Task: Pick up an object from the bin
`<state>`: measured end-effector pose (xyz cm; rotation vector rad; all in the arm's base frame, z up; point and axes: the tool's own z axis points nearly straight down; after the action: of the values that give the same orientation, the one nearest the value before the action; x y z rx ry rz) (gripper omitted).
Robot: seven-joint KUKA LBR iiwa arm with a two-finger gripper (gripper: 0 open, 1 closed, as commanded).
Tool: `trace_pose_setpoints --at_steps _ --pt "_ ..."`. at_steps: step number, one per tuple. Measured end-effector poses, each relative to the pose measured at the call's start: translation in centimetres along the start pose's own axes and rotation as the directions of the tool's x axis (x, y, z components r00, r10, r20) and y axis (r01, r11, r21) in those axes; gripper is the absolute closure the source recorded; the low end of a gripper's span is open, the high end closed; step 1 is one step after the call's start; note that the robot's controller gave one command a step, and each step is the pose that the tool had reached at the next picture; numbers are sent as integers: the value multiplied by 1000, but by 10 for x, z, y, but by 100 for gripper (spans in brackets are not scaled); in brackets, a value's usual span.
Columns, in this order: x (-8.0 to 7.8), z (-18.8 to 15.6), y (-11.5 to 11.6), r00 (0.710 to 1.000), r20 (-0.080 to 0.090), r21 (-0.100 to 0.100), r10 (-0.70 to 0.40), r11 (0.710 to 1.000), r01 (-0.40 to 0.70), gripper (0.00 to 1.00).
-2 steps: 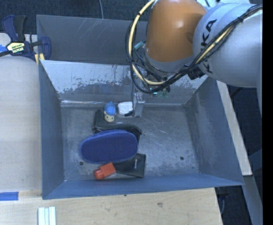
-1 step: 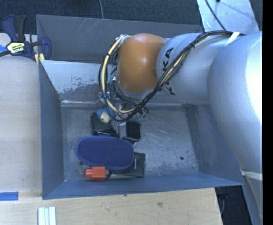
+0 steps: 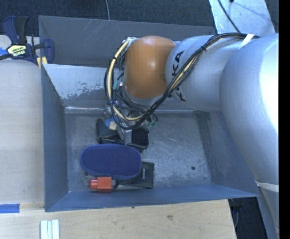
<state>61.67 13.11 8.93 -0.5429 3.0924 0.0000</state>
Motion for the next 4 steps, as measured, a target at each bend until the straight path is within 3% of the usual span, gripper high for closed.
trace_pose_setpoints --at_steps 1,2,3,4 --pt "41 -129 7 1000 9 2 -25 1000 25 100" --pt "61 -52 19 990 -5 0 144 990 -144 100" --pt "58 -55 139 946 1 -4 325 946 -325 100" --pt "58 -55 135 944 2 -1 330 944 -330 0"
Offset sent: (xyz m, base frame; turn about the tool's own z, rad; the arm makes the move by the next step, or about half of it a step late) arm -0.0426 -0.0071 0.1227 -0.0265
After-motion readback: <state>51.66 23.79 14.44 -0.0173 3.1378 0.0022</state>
